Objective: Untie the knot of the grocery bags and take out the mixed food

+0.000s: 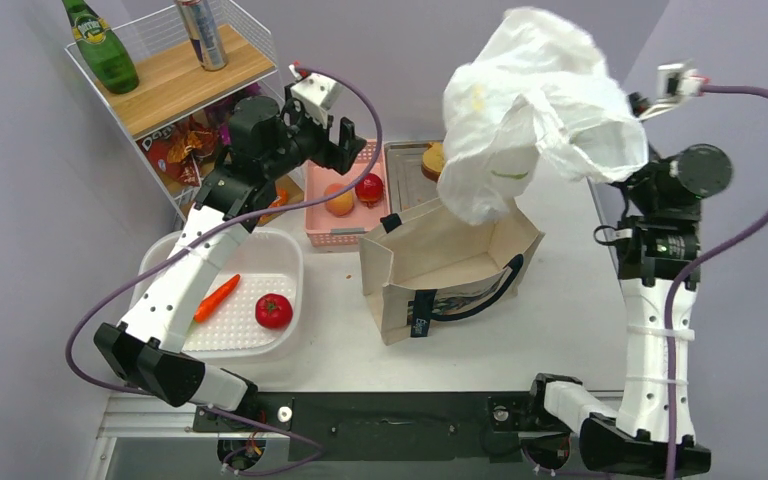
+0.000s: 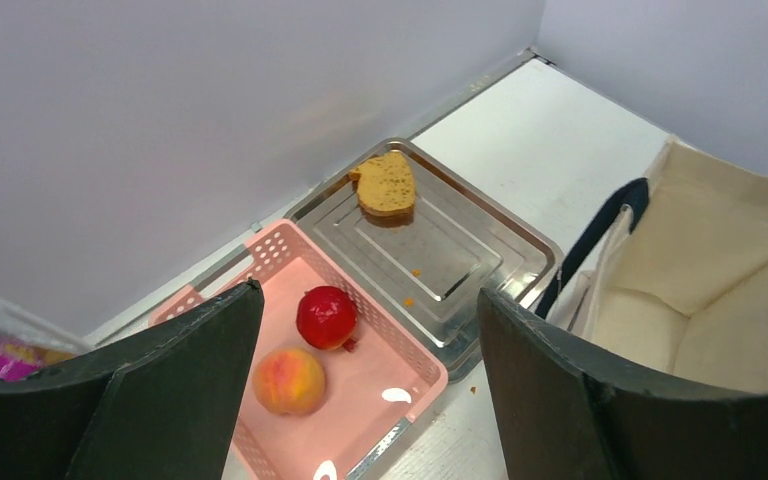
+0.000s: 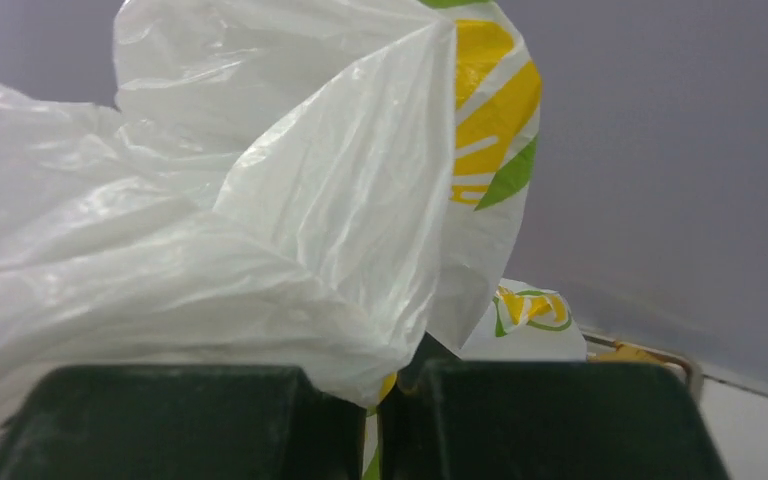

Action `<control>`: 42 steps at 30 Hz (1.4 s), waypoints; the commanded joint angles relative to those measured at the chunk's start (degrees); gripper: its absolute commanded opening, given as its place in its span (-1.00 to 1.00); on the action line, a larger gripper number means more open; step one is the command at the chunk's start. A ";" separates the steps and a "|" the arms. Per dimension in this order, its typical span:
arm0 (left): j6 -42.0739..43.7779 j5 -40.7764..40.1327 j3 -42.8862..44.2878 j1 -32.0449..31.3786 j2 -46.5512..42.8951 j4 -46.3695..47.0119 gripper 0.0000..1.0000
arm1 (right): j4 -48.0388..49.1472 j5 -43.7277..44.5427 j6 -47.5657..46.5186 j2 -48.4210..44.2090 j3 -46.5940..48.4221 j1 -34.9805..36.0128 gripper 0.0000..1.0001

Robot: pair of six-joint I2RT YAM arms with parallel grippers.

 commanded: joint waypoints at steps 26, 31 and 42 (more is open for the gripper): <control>-4.46 -3.27 -5.05 8.13 -6.14 3.33 0.52 | -64.63 50.92 -79.48 22.44 -12.57 42.12 -1.00; -4.49 -3.16 -4.83 8.86 -6.33 2.95 0.52 | -64.56 55.91 -74.78 29.36 -10.54 44.55 -1.00; -4.18 -2.86 -4.40 9.12 -6.11 2.60 0.52 | -66.44 57.11 -67.72 28.86 -1.01 42.69 -0.14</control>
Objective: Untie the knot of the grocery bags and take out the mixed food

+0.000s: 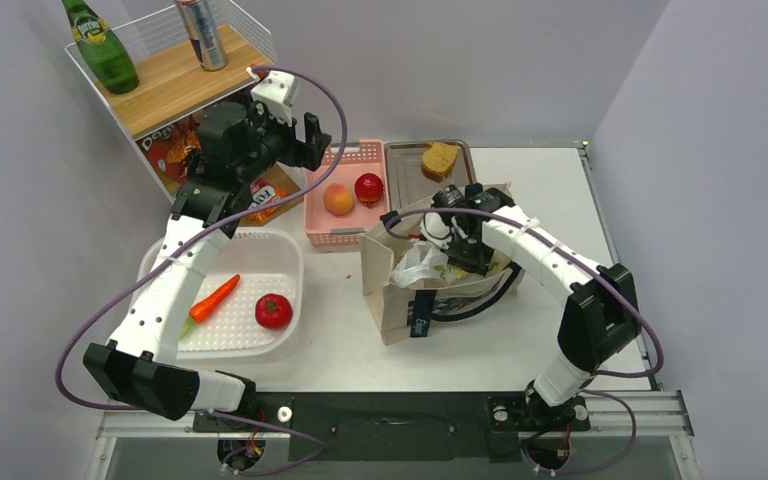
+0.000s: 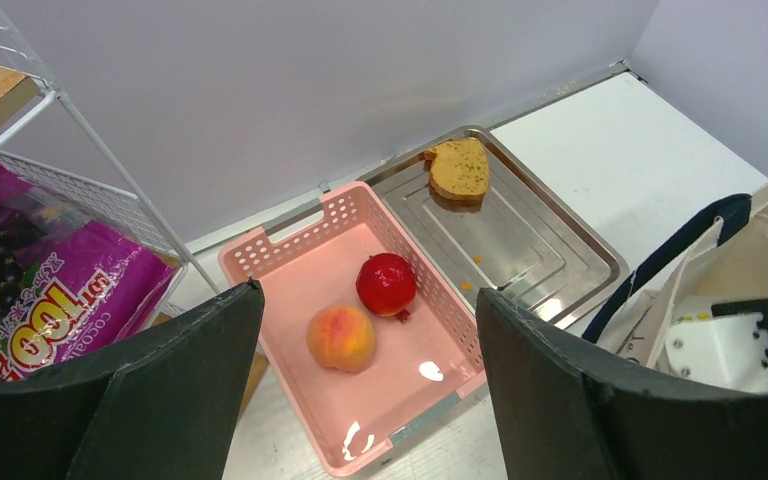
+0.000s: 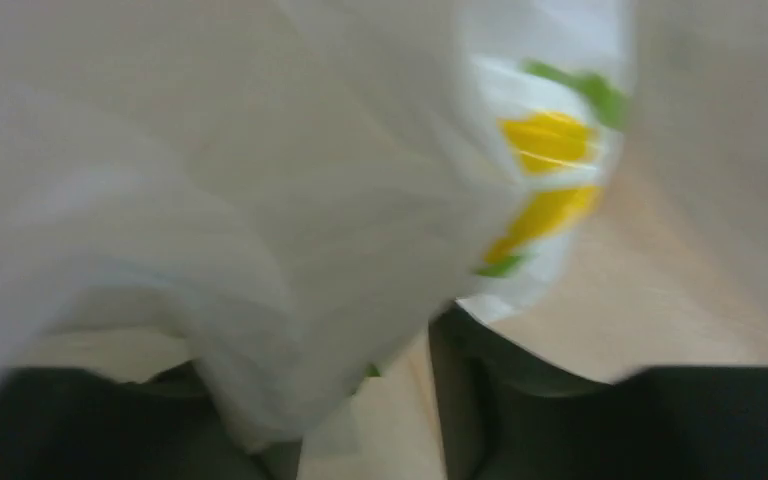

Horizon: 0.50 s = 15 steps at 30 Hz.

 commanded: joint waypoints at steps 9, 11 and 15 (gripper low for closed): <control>0.40 0.35 1.79 0.33 -1.05 1.57 0.51 | -2.31 -11.24 4.69 -11.60 18.40 -6.84 0.52; 0.40 0.39 1.80 0.33 -1.03 1.48 0.52 | -3.45 -15.35 5.14 -11.84 21.21 -9.94 0.54; 0.55 0.60 1.64 0.33 -1.12 1.22 0.52 | -9.09 -31.56 6.13 -11.82 30.36 -16.03 0.58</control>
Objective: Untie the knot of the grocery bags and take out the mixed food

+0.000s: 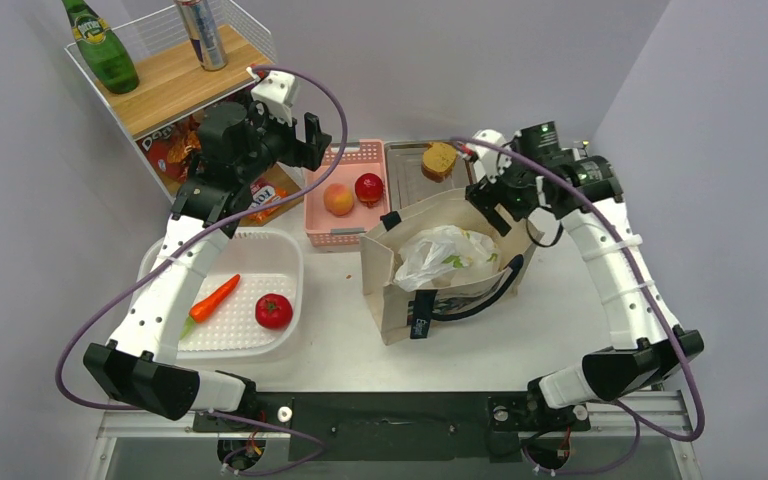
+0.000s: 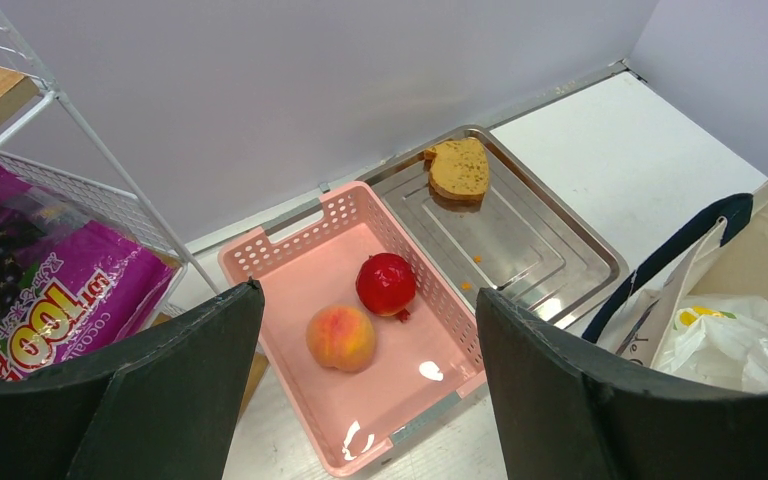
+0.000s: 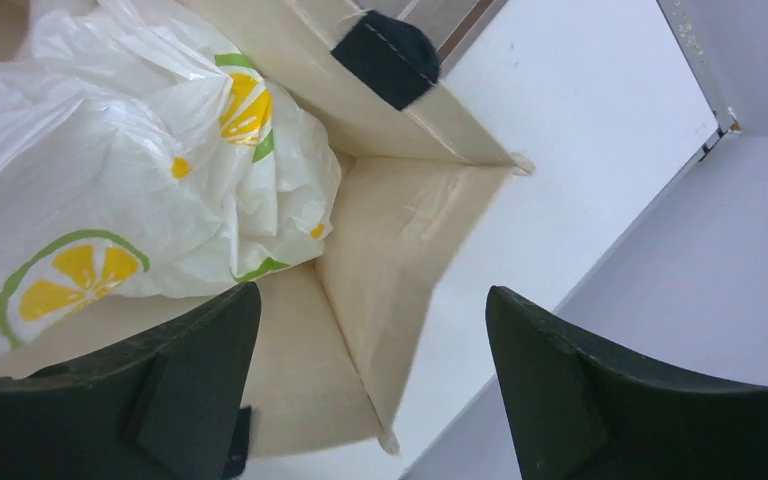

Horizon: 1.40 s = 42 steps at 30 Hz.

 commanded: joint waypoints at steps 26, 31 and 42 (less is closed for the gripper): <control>3.94 -0.53 -4.21 0.57 -5.11 0.30 0.50 | 14.54 -9.15 -4.66 11.00 -22.54 10.36 -0.56; 4.49 -0.61 -4.65 0.68 -5.41 -0.62 0.52 | 21.19 -3.64 -5.11 5.78 -29.76 10.63 -0.25; 4.42 11.97 5.09 7.48 -1.58 -18.67 0.64 | 19.05 -15.75 5.37 -11.68 -17.14 3.62 0.59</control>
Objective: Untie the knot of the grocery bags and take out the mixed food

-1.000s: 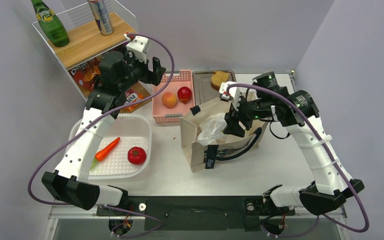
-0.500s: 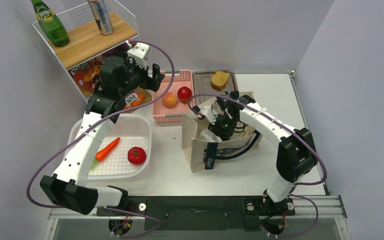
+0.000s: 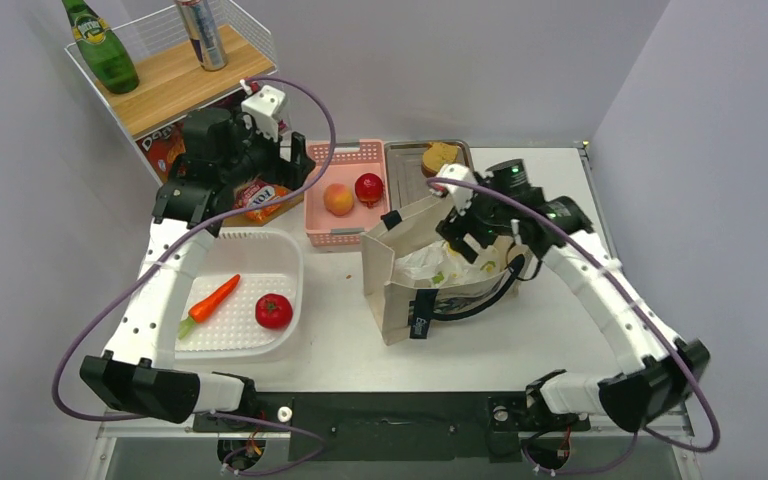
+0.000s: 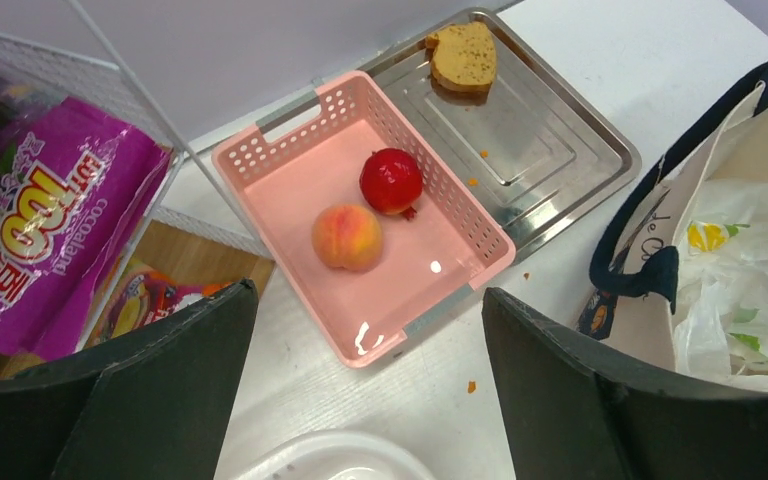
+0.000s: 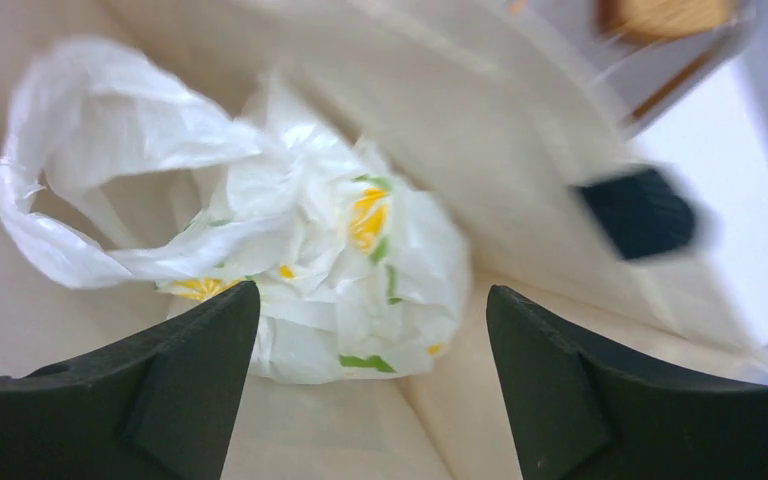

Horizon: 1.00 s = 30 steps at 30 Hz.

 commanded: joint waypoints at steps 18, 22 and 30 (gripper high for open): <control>-3.96 -5.01 6.13 5.51 0.08 -27.05 0.66 | 3.98 -9.33 33.02 -18.45 2.09 -31.54 0.72; -4.44 -8.92 -1.85 5.52 -6.57 -24.93 0.66 | 5.19 -7.22 33.63 -23.32 -4.91 -35.99 0.72; -5.36 -12.32 -7.79 5.53 -13.46 -27.29 0.66 | 5.19 -5.20 34.60 -30.06 -10.41 -37.91 0.72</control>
